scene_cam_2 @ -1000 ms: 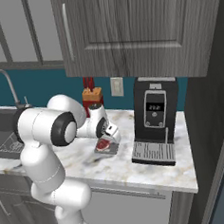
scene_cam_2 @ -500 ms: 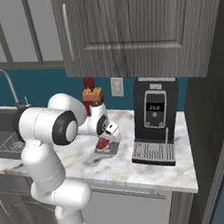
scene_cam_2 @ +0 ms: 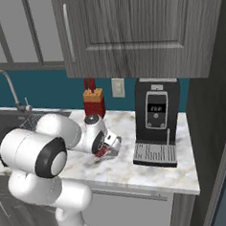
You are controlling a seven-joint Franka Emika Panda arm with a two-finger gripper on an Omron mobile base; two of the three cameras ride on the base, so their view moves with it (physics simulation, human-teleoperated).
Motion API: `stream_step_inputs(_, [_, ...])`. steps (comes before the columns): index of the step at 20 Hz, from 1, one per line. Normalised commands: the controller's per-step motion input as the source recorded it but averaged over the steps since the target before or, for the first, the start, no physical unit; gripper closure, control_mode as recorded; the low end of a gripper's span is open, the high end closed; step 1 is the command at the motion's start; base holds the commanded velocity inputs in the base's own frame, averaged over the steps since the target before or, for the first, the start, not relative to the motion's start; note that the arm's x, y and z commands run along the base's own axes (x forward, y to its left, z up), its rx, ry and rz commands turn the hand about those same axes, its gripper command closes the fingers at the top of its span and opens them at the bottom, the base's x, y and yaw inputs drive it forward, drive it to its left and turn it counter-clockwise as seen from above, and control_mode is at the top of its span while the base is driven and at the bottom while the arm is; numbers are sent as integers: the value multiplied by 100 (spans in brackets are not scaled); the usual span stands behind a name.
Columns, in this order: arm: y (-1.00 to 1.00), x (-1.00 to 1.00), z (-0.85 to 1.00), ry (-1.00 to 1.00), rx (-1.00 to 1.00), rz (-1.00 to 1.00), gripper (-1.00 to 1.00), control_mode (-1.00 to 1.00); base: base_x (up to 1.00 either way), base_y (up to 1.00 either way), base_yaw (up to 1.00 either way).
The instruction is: Take the steak from the fridge and place it on the digital scale on the counter by the fridge. Wait a few seconds for a reading, then move it to the plate on the dining counter.
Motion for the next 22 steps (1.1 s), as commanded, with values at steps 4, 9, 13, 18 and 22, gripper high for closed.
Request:
stream_step_inputs(4, [0,-33,8,-24,1,0,100,-100,0,0,0])
stream_step_inputs(9, [0,-25,83,-30,6,1,100,-100,0,0,0])
stream_step_inputs(13, [0,-13,100,-19,14,4,100,-100,0,0,0])
stream_step_inputs(18, [0,-28,100,1,11,2,100,-100,0,0,0])
stream_step_inputs(22, [6,-49,98,27,3,0,100,-100,0,0,0])
